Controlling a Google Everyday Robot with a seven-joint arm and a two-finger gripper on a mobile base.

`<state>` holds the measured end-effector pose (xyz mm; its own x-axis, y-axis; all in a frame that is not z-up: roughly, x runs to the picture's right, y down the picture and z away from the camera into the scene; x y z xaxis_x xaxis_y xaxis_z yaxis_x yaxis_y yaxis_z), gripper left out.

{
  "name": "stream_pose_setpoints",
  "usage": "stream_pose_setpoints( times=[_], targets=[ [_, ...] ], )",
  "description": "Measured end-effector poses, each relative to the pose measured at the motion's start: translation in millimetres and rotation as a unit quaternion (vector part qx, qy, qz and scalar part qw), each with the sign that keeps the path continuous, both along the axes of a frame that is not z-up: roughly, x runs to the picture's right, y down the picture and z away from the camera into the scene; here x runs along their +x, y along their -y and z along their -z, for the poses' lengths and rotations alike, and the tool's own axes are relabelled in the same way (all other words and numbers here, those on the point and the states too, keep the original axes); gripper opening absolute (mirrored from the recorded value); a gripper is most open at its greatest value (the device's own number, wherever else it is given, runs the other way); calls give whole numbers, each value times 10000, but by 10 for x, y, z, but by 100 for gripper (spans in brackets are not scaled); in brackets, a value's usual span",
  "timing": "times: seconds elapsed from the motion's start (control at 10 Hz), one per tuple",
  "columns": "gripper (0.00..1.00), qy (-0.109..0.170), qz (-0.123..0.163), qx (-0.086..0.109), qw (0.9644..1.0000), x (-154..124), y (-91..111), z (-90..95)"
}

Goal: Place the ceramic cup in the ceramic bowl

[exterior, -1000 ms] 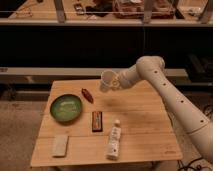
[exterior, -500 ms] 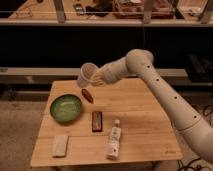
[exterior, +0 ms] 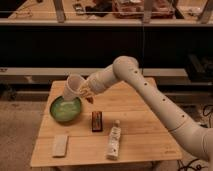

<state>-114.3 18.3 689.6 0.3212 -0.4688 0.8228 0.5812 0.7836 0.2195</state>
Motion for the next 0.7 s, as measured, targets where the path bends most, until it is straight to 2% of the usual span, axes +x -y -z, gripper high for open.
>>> stream_pose_setpoints(
  times=[0.1,0.6,0.7],
  targets=[
    [0,-78,148,13,9999,-26,-55,-70],
    [0,-105,146,20,9998,-3,-50,-82],
    [0,-167,217,82,9996,25,-46,-141]
  ],
)
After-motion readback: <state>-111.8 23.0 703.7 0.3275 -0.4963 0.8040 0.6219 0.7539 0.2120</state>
